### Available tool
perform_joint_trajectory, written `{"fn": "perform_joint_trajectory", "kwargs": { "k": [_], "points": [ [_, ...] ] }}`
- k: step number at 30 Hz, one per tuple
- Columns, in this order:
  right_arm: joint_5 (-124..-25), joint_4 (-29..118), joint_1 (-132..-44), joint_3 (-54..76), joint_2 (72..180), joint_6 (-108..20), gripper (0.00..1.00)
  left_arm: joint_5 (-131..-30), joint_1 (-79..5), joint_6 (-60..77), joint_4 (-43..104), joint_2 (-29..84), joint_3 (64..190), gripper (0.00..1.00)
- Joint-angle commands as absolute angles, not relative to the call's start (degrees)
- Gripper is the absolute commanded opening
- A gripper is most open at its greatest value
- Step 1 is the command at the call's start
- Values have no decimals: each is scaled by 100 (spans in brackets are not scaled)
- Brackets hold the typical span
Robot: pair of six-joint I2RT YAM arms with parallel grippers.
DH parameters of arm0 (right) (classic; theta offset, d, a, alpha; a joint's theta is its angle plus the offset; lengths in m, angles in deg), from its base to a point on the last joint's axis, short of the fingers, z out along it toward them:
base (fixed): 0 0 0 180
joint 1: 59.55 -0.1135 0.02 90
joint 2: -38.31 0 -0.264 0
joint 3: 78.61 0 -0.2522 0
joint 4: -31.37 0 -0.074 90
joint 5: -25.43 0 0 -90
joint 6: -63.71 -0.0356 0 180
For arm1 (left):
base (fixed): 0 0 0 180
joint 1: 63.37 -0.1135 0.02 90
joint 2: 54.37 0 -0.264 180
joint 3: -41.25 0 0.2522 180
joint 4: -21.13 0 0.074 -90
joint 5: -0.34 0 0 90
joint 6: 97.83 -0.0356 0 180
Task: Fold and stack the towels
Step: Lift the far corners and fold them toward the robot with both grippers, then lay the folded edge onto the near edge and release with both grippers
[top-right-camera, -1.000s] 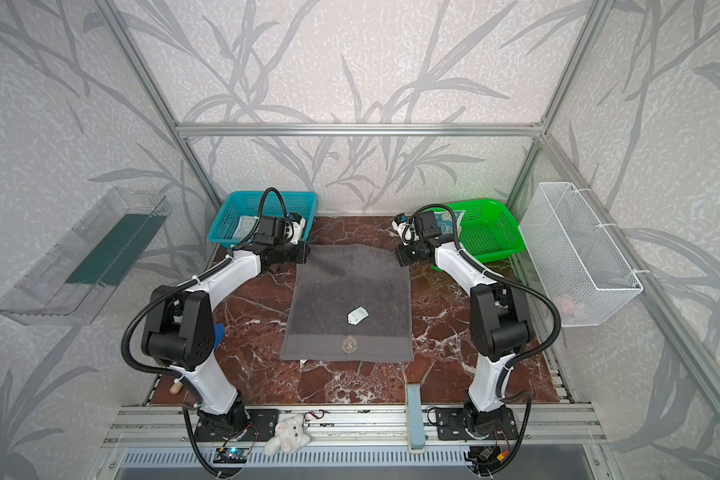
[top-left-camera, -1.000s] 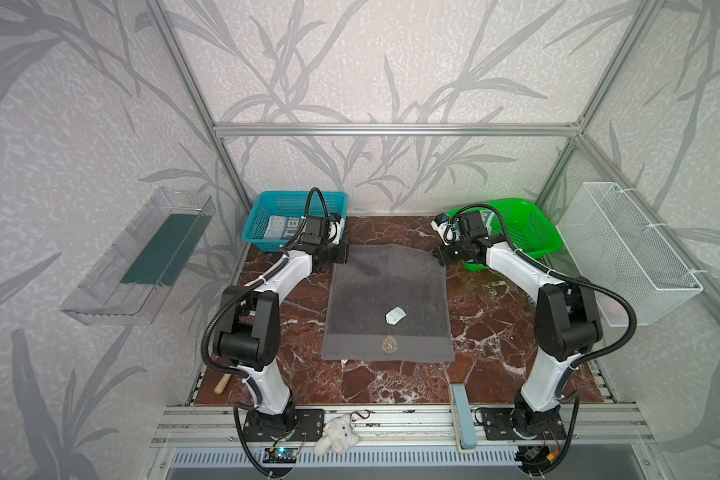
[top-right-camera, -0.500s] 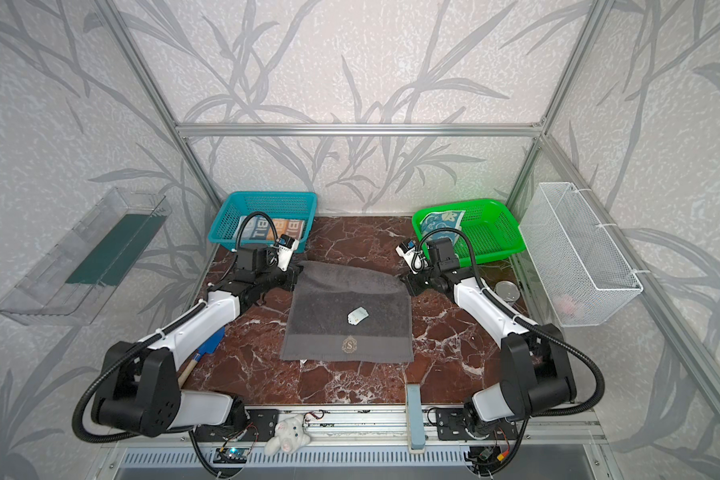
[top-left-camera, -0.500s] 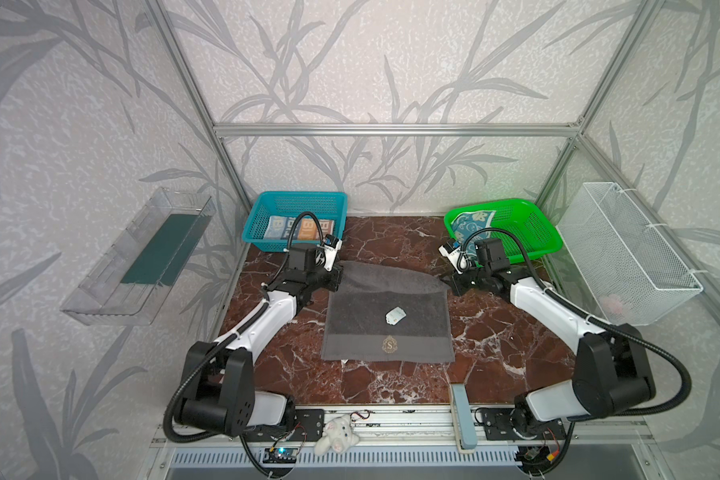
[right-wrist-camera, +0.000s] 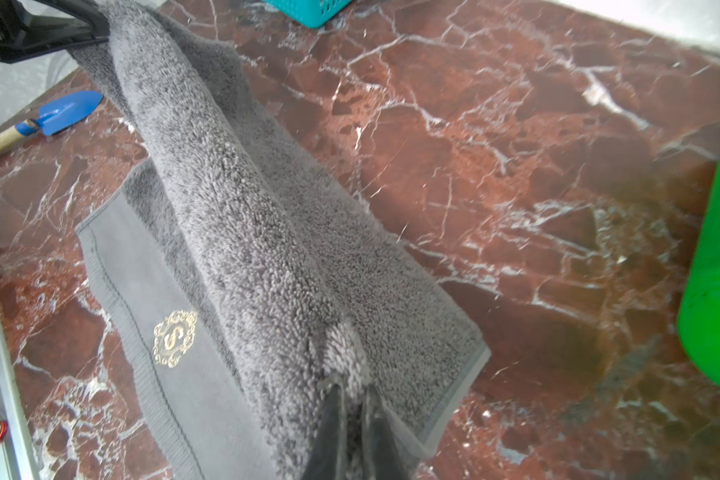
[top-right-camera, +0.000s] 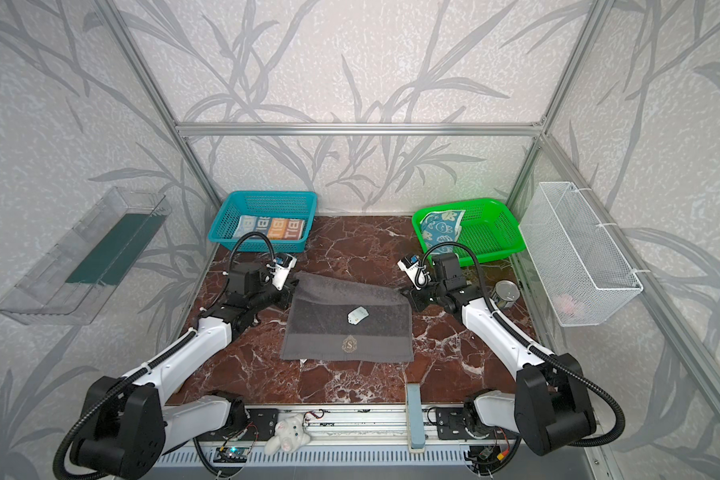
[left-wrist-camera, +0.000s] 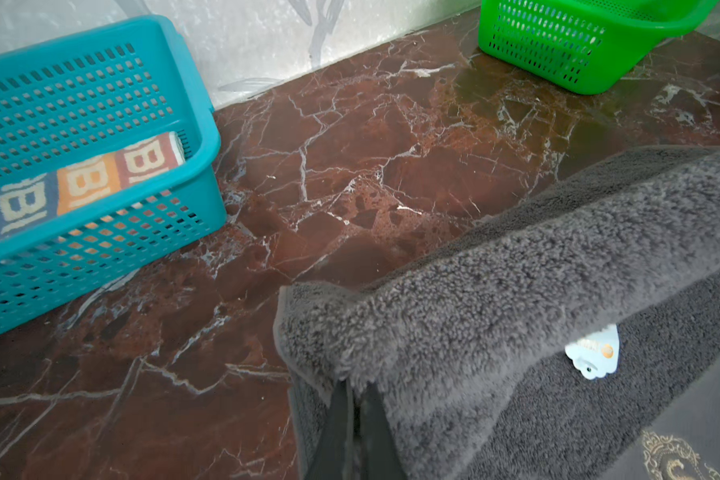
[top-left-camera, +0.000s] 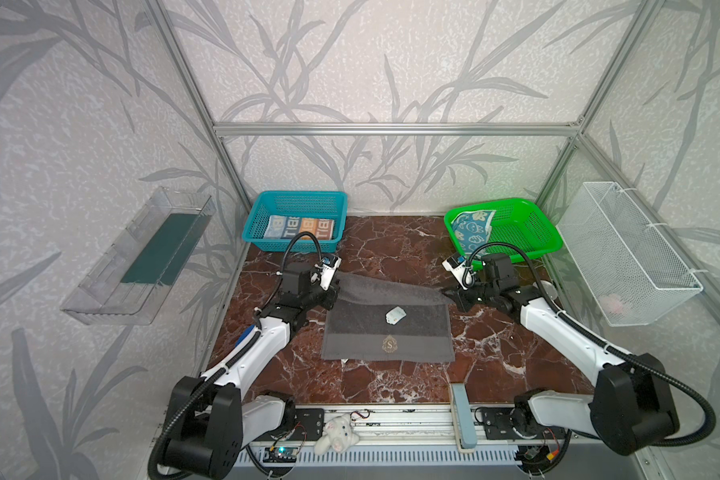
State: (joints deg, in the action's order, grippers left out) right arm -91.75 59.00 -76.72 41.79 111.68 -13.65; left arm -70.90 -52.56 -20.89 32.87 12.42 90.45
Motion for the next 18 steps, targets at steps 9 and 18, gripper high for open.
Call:
{"fn": "perform_joint_trajectory", "kwargs": {
  "k": [9, 18],
  "points": [
    [-9213, 6314, -7891, 4644, 10616, -1660, 0, -6765, -5250, -2336, 4246, 579, 8753, 0],
    [-8852, 6634, -8231, 4834, 10362, -1979, 0, -6622, -5229, -2543, 4801, 288, 8703, 0]
  ]
}}
